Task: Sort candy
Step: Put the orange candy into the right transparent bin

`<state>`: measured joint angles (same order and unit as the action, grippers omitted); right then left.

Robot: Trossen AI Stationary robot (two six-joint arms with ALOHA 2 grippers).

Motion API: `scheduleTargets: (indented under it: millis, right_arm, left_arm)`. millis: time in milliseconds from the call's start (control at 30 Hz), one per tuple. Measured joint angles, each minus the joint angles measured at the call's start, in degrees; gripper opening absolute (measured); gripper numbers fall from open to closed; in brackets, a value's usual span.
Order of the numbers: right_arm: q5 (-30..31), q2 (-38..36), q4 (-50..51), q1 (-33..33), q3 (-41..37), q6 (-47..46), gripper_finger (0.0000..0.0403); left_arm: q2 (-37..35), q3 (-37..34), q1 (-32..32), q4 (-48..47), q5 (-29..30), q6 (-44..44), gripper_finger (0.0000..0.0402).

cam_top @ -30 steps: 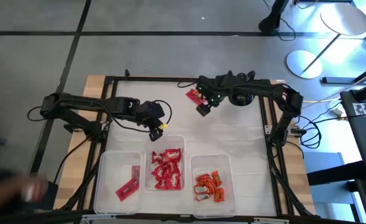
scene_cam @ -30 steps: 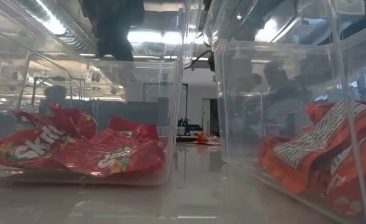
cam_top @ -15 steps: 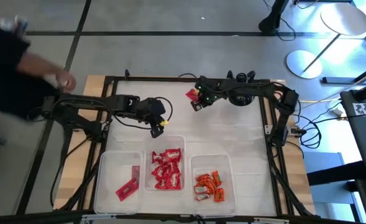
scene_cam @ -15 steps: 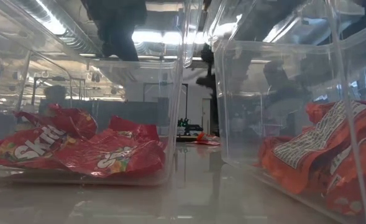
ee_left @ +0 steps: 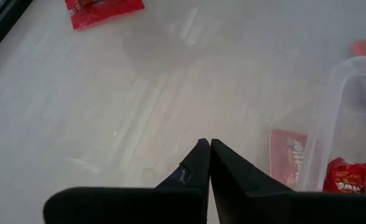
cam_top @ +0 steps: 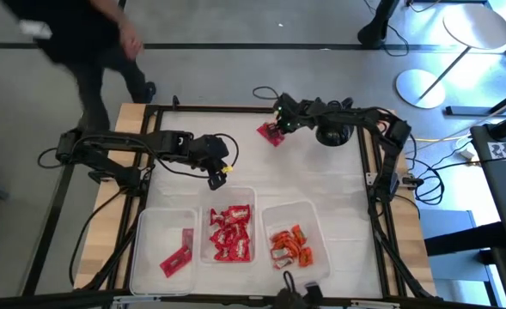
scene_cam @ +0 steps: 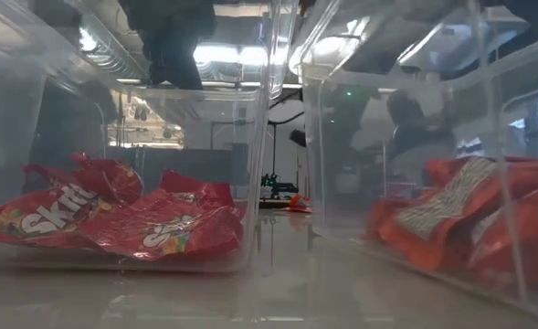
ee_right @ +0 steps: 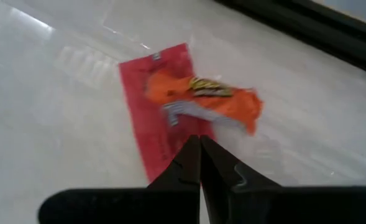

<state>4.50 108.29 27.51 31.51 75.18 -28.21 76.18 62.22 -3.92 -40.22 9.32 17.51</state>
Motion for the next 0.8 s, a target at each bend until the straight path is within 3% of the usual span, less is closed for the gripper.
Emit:
scheduleTargets:
  millis: [233,600,800]
  right_arm:
    - [-5.4,0.3,-0.5,5.4,0.0,5.3,0.0022]
    - [-2.9,3.3,-5.3,5.6,0.0,10.0,0.0221]
    - [-2.0,6.4,-5.9,5.6,2.4,9.0,0.0262]
  left_arm:
    - [0.0,0.0,0.0,-0.1,0.0,-0.5,0.0004]
    - [0.0,0.0,0.0,-0.1,0.0,-0.9,0.0004]
    - [0.0,0.0,0.0,-0.3,0.0,0.0,0.0002]
